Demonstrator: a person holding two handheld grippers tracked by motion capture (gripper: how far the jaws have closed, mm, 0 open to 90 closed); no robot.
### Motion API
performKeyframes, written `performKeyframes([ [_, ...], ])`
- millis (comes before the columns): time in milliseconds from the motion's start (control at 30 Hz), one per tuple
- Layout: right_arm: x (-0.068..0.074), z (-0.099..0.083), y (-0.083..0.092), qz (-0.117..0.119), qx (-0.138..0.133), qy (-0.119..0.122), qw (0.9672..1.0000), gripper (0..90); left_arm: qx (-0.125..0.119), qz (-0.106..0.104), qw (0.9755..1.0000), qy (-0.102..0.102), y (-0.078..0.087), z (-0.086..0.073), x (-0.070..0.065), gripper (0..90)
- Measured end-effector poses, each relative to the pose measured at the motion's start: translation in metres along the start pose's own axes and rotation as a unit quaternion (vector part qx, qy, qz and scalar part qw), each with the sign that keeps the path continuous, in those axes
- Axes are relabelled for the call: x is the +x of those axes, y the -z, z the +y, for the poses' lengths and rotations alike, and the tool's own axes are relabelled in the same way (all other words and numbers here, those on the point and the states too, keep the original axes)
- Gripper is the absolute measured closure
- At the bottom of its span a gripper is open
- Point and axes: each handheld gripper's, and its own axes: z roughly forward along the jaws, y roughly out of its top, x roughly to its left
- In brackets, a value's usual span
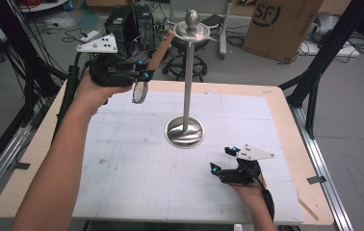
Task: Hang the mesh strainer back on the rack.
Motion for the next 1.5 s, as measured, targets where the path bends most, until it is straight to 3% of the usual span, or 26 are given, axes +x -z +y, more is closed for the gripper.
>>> performKeyframes([
  [200, 0.001, 0.001, 0.000, 0.000, -0.001, 0.001, 1.0000, 15.4, 0.010, -0.004, 0.9999, -0.004, -0.015, 0.000, -0.006, 68.6],
  [433, 0.001, 0.000, 0.000, 0.001, -0.001, 0.001, 1.0000, 15.4, 0.025, 0.017, 0.9995, -0.011, -0.028, 0.001, -0.011, 68.6],
  [667, 0.001, 0.000, 0.001, 0.001, -0.002, 0.001, 1.0000, 15.4, 0.029, 0.022, 0.9992, -0.013, -0.035, 0.002, -0.013, 67.9],
  [867, 0.001, 0.000, 0.001, 0.001, 0.000, 0.000, 1.0000, 15.4, 0.042, 0.030, 0.9985, -0.018, -0.033, 0.000, -0.014, 57.9],
  [1067, 0.002, 0.000, 0.000, 0.001, 0.001, 0.002, 1.0000, 15.4, 0.049, 0.042, 0.9979, -0.005, -0.027, -0.010, -0.011, 49.8],
  [1233, 0.002, 0.001, 0.000, 0.001, 0.000, 0.003, 1.0000, 15.4, 0.049, 0.031, 0.9983, 0.003, -0.021, -0.021, -0.008, 45.3],
  [1500, 0.003, 0.000, -0.001, 0.001, 0.003, 0.002, 1.0000, 15.4, 0.050, 0.031, 0.9982, 0.010, -0.009, -0.037, -0.010, 38.4],
])
